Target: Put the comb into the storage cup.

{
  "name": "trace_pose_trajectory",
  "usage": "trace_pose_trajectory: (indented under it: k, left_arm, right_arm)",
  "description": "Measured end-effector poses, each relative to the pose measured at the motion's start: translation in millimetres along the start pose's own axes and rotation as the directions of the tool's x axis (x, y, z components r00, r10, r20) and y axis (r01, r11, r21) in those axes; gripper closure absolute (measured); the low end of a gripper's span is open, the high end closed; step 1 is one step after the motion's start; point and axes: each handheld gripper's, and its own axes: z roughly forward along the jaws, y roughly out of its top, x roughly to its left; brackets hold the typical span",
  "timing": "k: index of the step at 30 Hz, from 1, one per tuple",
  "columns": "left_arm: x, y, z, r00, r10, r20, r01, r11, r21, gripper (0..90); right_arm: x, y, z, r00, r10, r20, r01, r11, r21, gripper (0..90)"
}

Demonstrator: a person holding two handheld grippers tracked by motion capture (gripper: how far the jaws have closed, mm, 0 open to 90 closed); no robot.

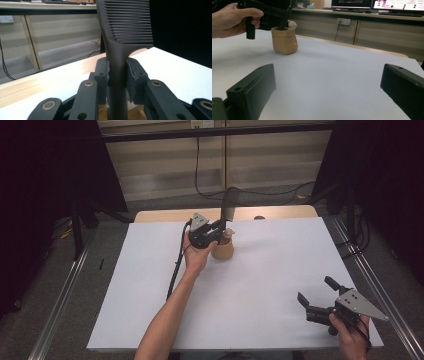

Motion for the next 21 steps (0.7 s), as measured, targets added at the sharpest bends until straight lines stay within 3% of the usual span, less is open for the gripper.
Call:
trace_pose_trajectory:
  k: [21]
  left_arm:
    - [2.0,-5.6,-2.8,0.9996,0.019,0.022,-0.02,0.9989,0.043,72.8]
  right_arm:
    - [0.8,-0.1,0.5,1.0,-0.002,-0.004,0.002,1.0,0.001,0.0]
